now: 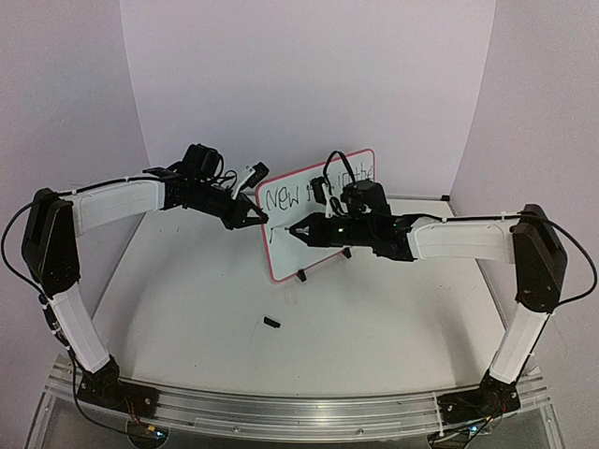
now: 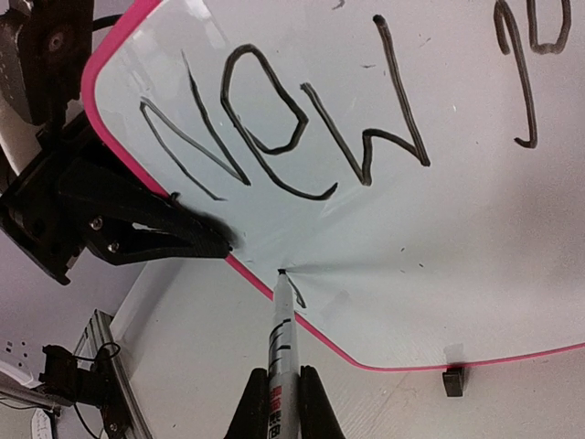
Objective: Write a sentence on the whiteboard
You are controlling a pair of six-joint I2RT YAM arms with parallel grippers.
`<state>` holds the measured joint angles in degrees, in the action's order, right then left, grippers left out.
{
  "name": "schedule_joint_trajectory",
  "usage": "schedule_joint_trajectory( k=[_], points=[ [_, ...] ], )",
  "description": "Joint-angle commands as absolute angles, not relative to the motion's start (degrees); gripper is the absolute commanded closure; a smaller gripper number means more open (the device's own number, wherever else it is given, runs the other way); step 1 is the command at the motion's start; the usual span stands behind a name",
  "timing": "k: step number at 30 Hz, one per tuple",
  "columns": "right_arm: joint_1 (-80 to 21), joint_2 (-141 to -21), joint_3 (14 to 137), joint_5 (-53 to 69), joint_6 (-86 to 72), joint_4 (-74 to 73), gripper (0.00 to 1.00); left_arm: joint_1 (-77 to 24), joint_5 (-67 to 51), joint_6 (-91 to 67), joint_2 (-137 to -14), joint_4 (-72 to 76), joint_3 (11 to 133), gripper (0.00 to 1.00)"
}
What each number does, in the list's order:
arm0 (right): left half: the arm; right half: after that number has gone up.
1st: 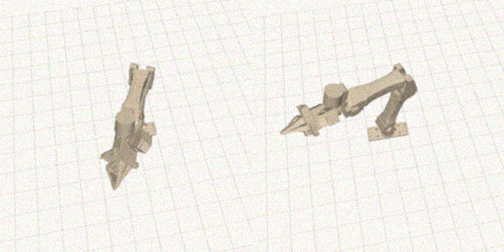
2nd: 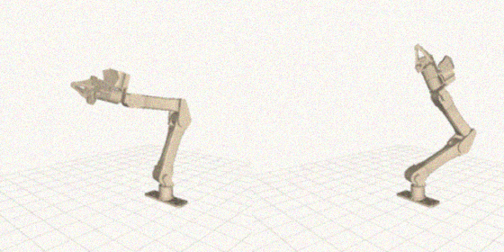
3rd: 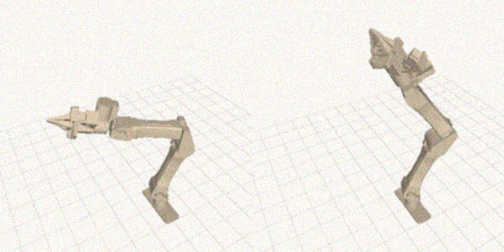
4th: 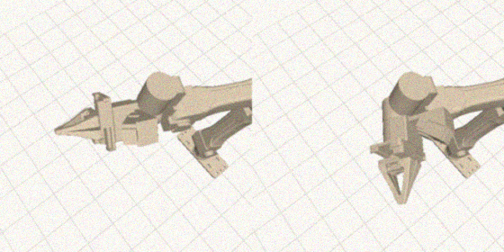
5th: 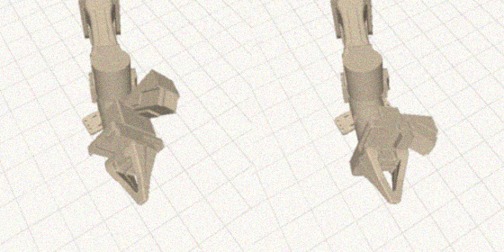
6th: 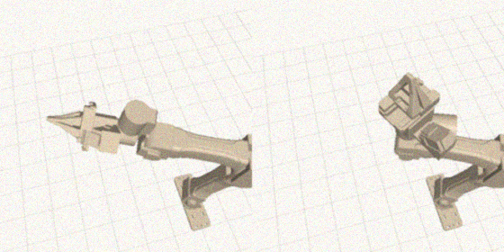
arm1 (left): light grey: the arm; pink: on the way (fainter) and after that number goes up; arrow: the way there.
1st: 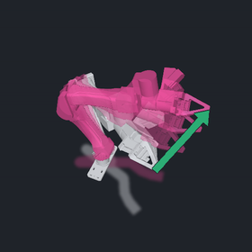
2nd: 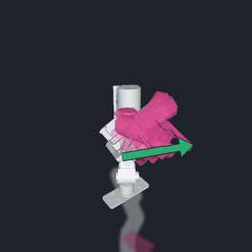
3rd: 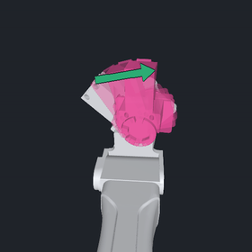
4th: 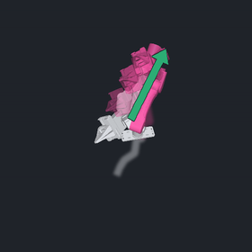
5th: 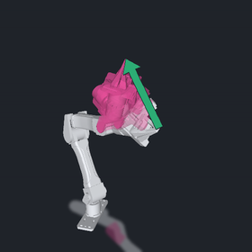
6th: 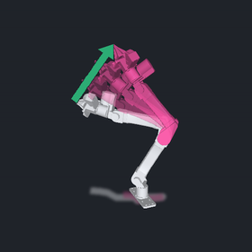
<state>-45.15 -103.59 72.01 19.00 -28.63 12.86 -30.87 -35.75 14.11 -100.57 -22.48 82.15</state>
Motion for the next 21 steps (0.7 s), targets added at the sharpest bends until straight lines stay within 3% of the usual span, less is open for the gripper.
schedule_joint_trajectory(
  k=[1, 21],
  points=[
    [-44.80, -102.96, 72.55, 16.97, -29.16, 15.75, 1.00, -33.13, -38.94, 14.83, -101.69, -30.23, 81.74, 1.00],
    [-44.56, -104.03, 69.59, 17.41, -30.40, 15.91, 1.00, -33.14, -39.11, 14.86, -101.87, -30.23, 81.74, 1.00]
  ],
)
